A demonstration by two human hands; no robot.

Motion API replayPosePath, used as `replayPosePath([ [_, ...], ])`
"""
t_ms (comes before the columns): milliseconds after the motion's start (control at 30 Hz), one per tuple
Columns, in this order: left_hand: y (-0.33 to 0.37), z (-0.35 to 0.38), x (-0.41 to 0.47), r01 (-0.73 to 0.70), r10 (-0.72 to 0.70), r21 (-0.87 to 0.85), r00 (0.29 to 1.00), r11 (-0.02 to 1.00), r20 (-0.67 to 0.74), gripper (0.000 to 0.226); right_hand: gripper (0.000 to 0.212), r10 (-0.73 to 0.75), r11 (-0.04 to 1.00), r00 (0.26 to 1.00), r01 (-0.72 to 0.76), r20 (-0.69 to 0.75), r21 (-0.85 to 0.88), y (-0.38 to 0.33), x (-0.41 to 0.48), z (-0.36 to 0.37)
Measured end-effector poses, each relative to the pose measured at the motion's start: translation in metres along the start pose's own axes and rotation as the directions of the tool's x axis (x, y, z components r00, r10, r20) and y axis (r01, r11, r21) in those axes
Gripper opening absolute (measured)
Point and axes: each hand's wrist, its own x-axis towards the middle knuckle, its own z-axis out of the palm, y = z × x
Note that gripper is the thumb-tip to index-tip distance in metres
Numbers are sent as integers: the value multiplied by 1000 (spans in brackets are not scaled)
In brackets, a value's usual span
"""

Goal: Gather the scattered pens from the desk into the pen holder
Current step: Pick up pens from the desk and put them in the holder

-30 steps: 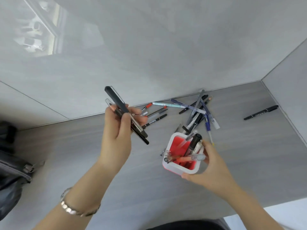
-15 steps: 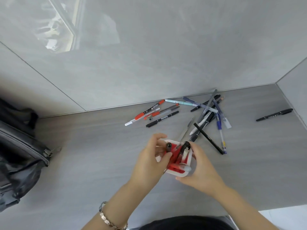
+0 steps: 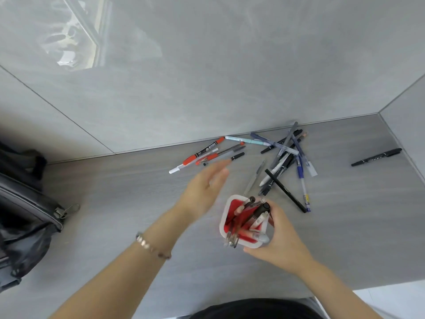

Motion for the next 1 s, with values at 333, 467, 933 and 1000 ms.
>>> replayPosePath([
  [333,-40,7,91,64,-32,775,998,629,-57,33,81,53,997,999,-53,8,47,5,1,-4],
  [467,-51,17,88,99,-84,798,995,595,-60,29,80,43,998,999,-43,4,48,3,2,-3],
  [933,-6,-38,-33,134,-146,210,988,969,44,23,79,32,999,999,-32,17,-20,-1,4,-4],
  [1000,12,-52,-55,101,-107,170,994,980,25,23,79,29,999,1000,-28,13,-23,0,5,-3],
])
